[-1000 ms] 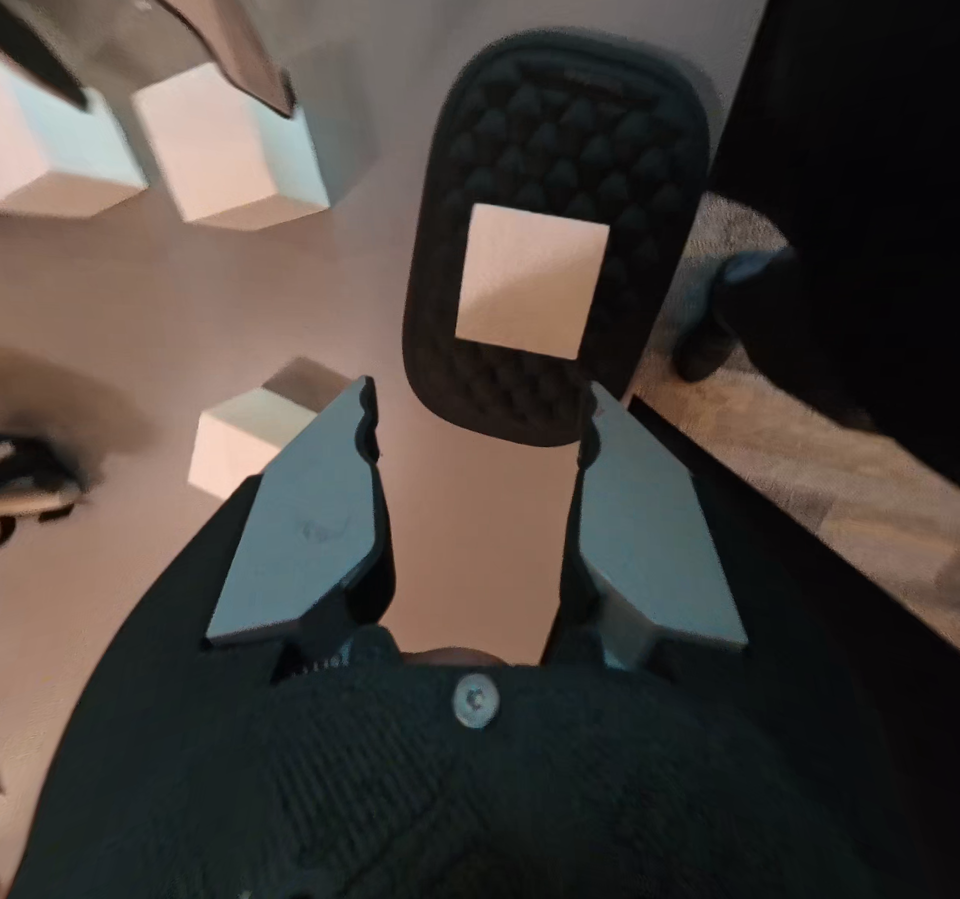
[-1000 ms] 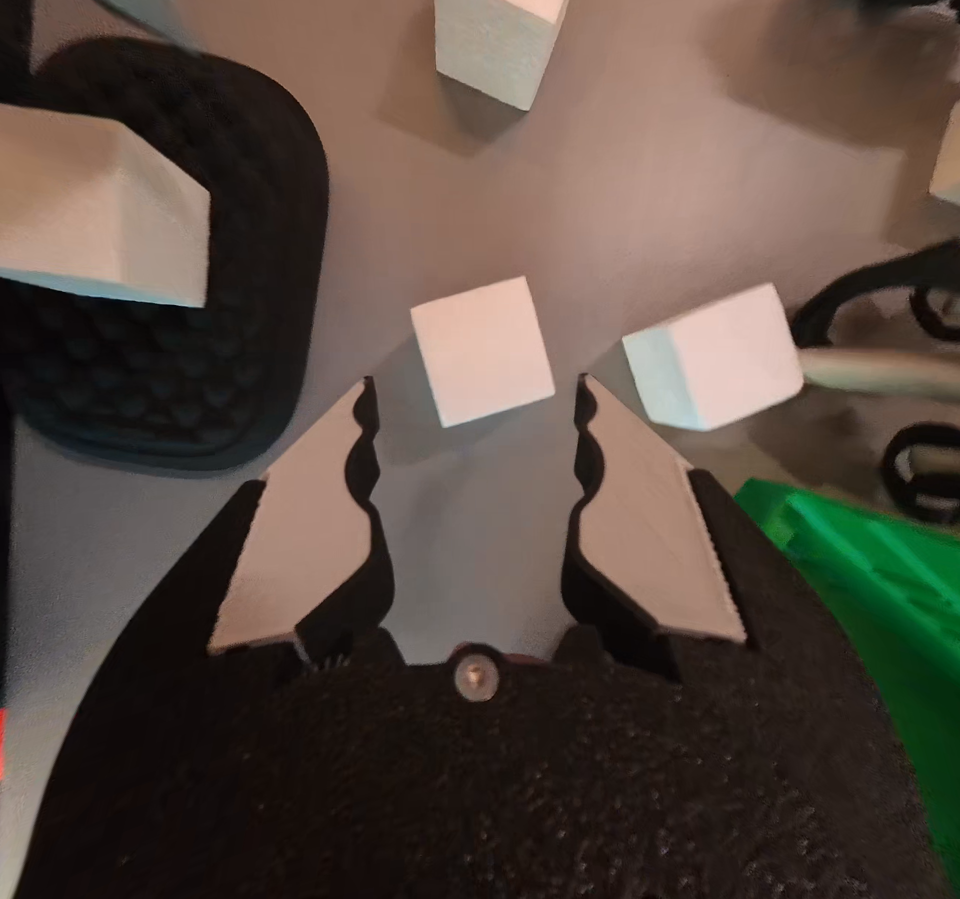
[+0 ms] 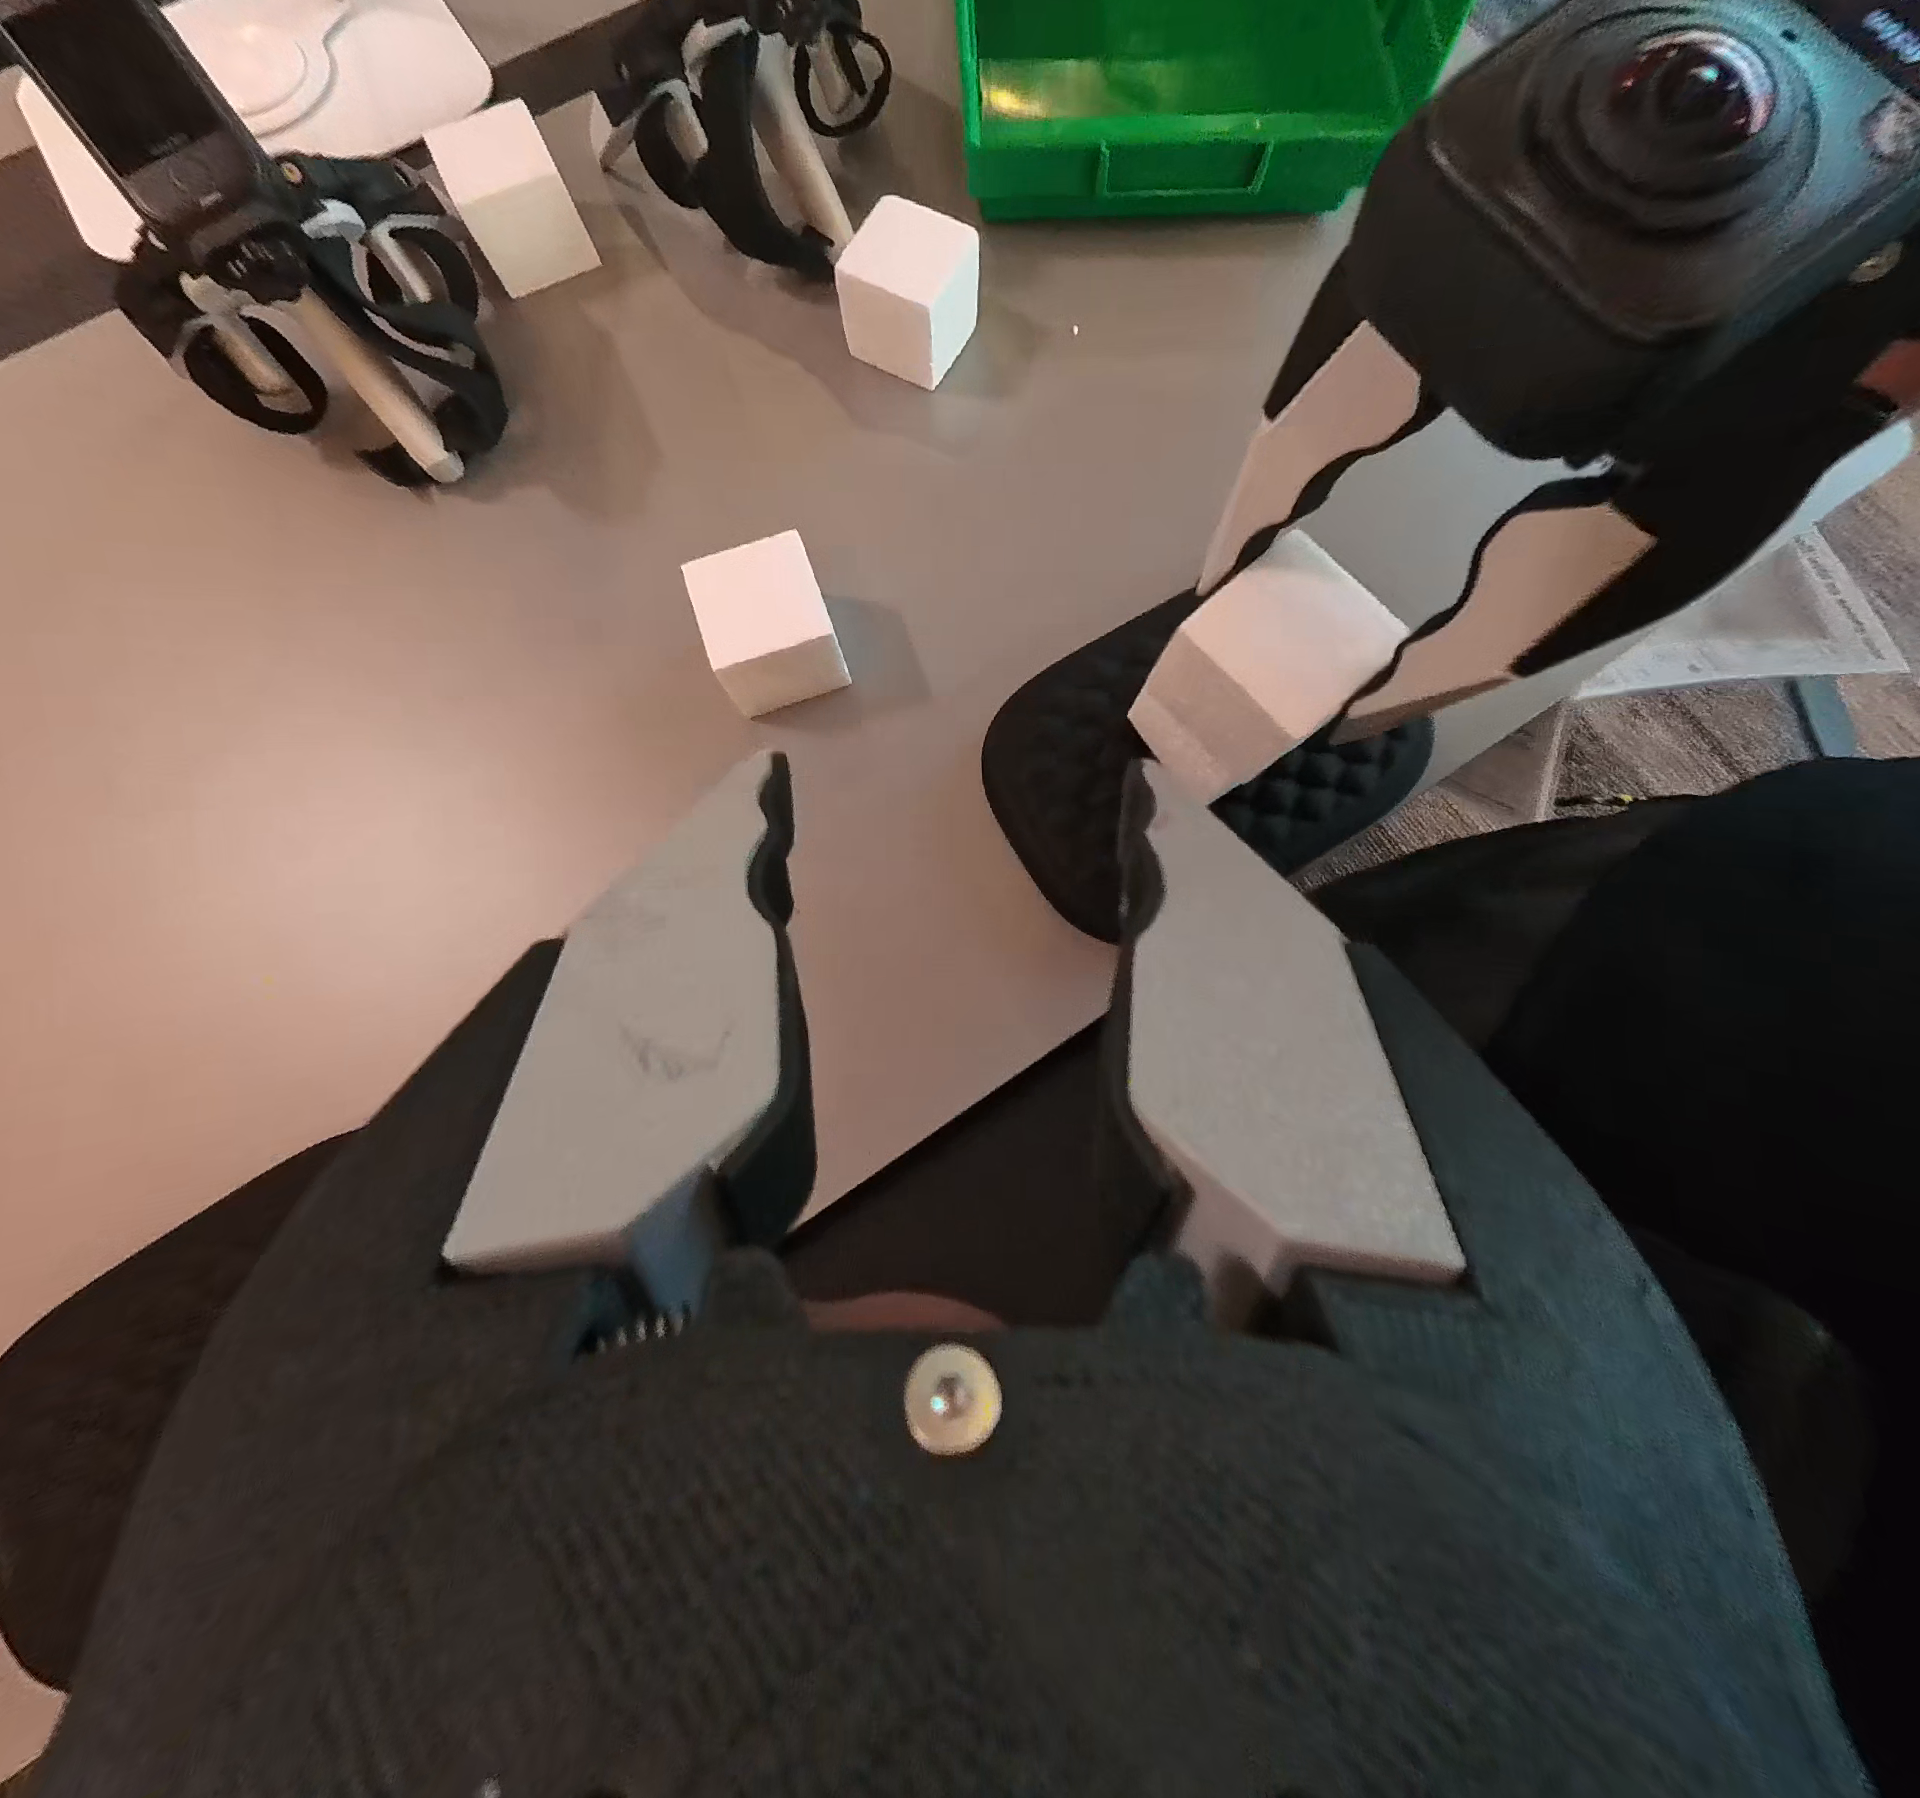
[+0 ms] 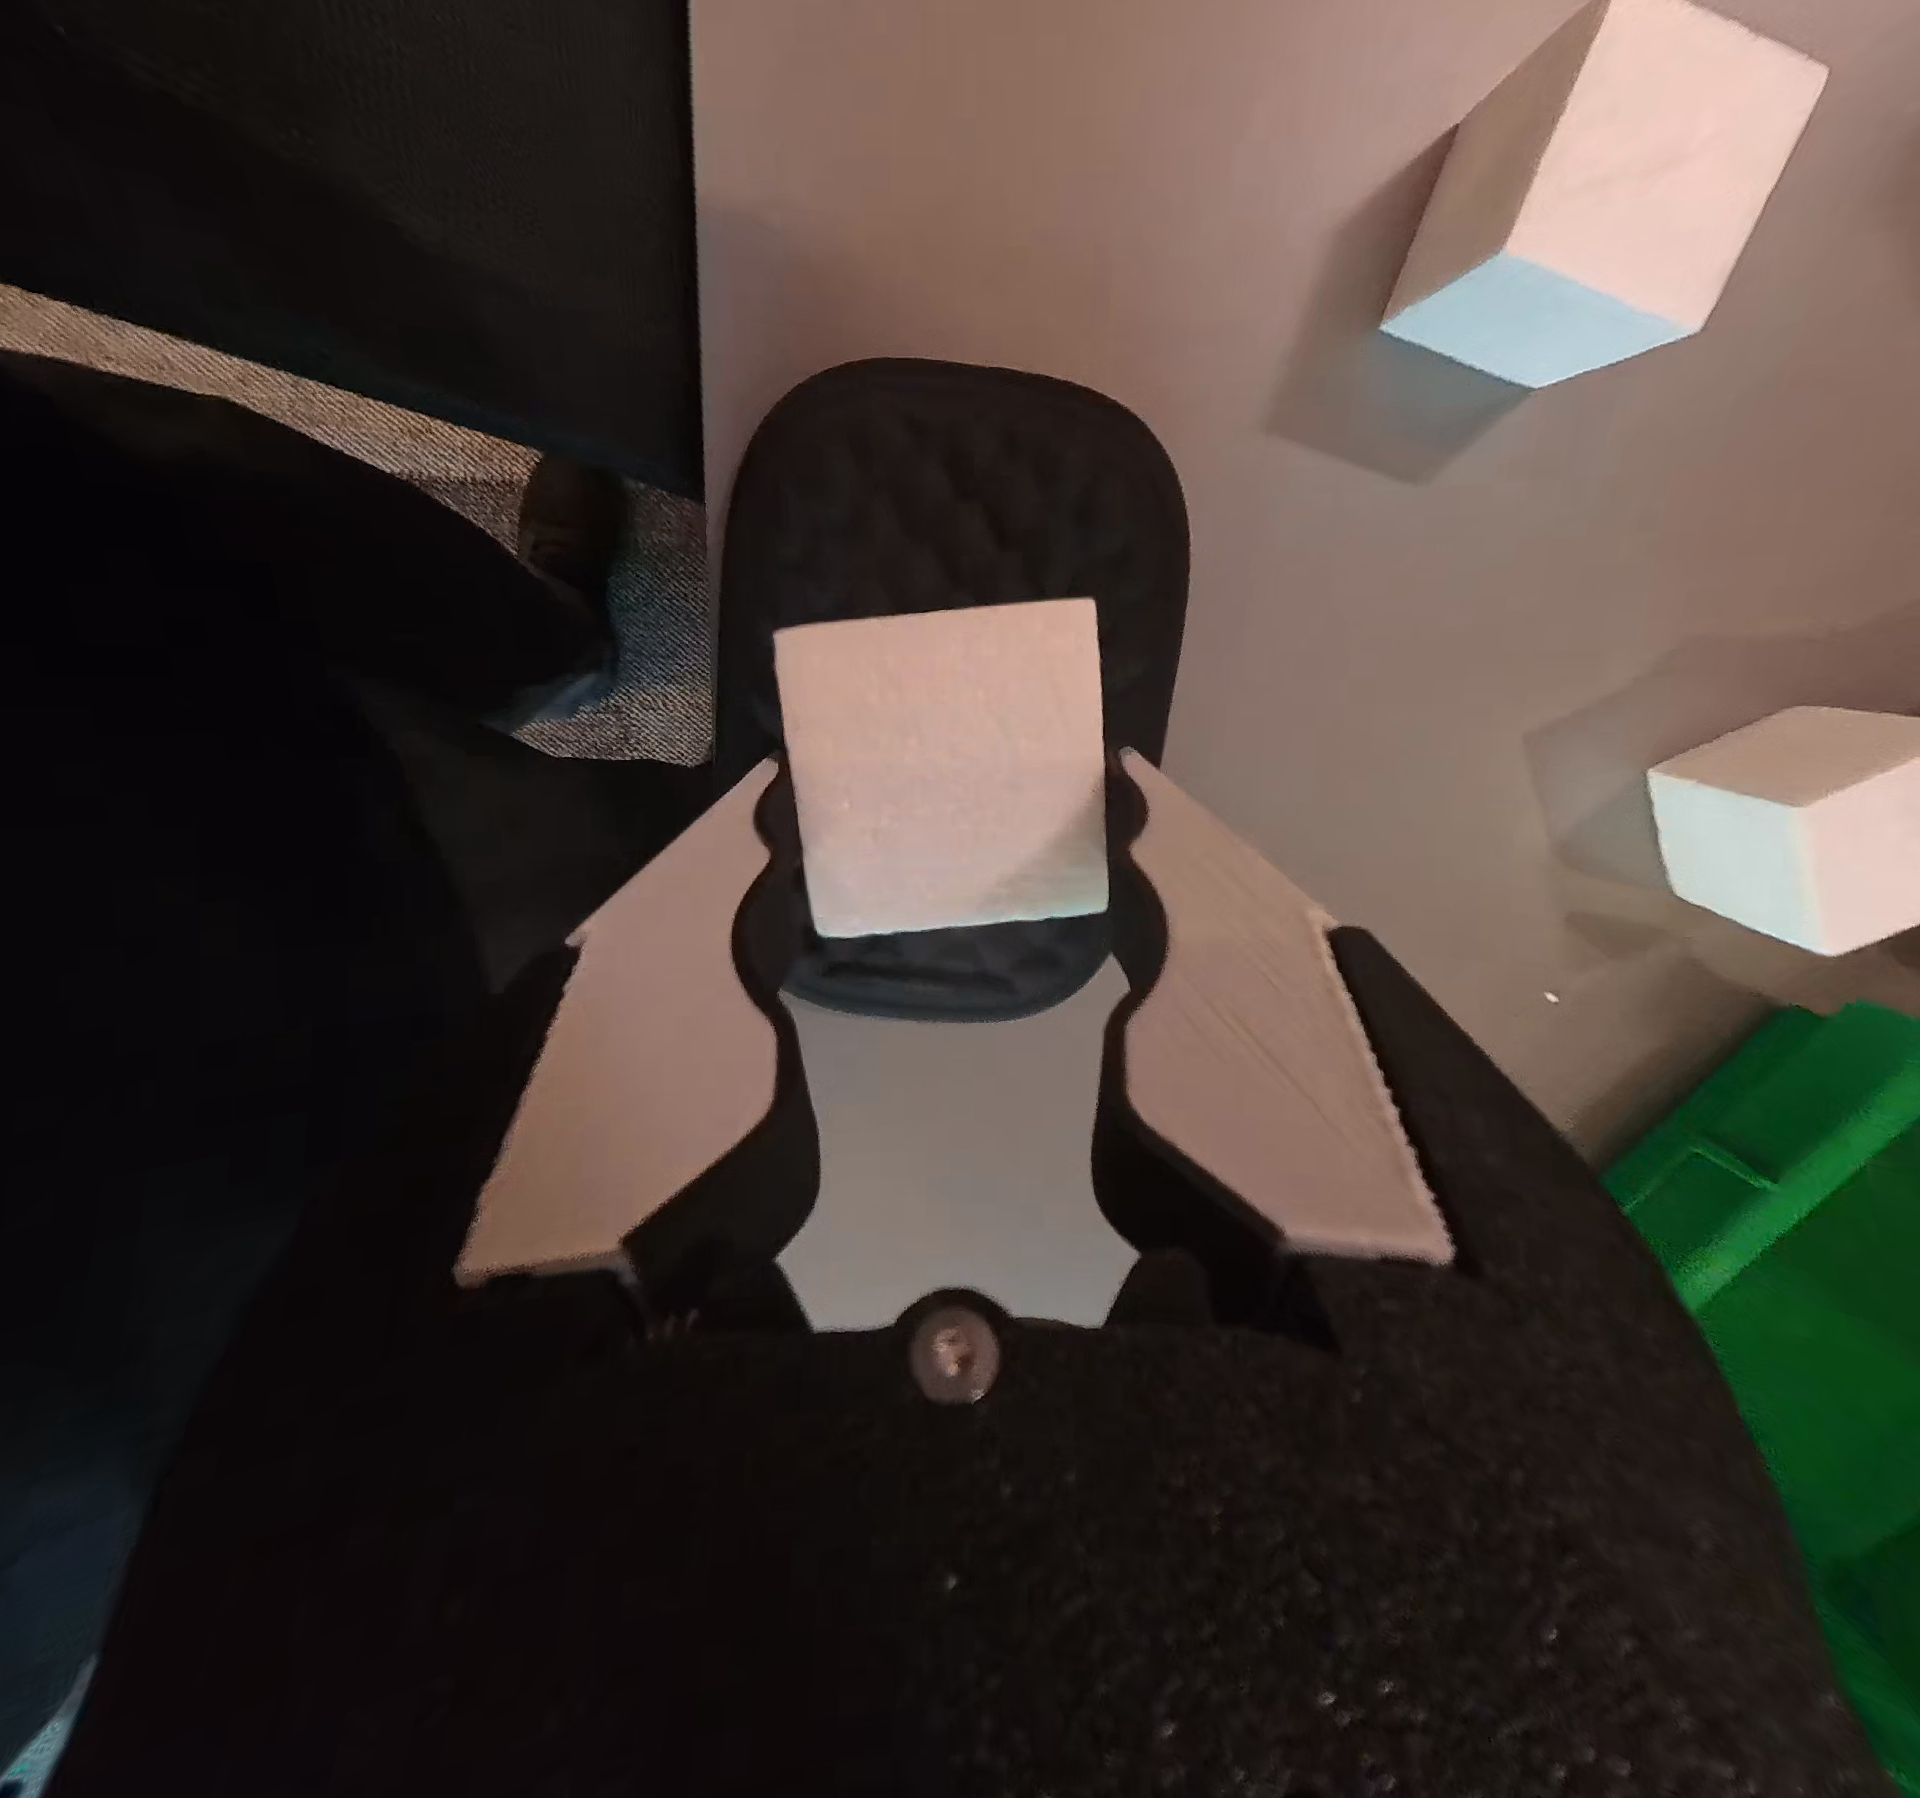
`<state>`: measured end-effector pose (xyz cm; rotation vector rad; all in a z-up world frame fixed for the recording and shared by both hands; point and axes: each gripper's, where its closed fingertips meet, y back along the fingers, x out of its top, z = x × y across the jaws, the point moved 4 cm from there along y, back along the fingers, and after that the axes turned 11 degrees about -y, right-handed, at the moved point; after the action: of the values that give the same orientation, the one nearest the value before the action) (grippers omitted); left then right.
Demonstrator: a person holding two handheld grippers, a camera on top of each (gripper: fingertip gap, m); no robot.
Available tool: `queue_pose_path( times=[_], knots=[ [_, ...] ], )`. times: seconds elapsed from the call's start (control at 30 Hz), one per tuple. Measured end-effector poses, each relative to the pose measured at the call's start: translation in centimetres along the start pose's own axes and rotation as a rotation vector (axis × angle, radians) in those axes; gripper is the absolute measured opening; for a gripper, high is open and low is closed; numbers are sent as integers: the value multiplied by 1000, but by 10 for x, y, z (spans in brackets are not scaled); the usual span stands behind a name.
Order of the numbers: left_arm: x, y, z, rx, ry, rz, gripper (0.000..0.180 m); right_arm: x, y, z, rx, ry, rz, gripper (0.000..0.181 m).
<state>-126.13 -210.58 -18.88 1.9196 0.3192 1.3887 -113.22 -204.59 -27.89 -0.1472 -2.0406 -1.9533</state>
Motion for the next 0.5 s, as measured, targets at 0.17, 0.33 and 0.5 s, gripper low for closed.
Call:
queue_pose_path(
  times=[0.17, 0.33, 0.5],
  knots=[
    [-5, -14, -5, -30, 3, -64, 68, -2, 6, 2, 48, -88, 49, 68],
    [2, -52, -29, -16, 23, -111, 80, -1, 46, 16, 127, -178, 224, 68],
    [-14, -131, -63, 5, 102, -279, 89, -17, 68, 68, 97, -278, 330, 68]
  ],
)
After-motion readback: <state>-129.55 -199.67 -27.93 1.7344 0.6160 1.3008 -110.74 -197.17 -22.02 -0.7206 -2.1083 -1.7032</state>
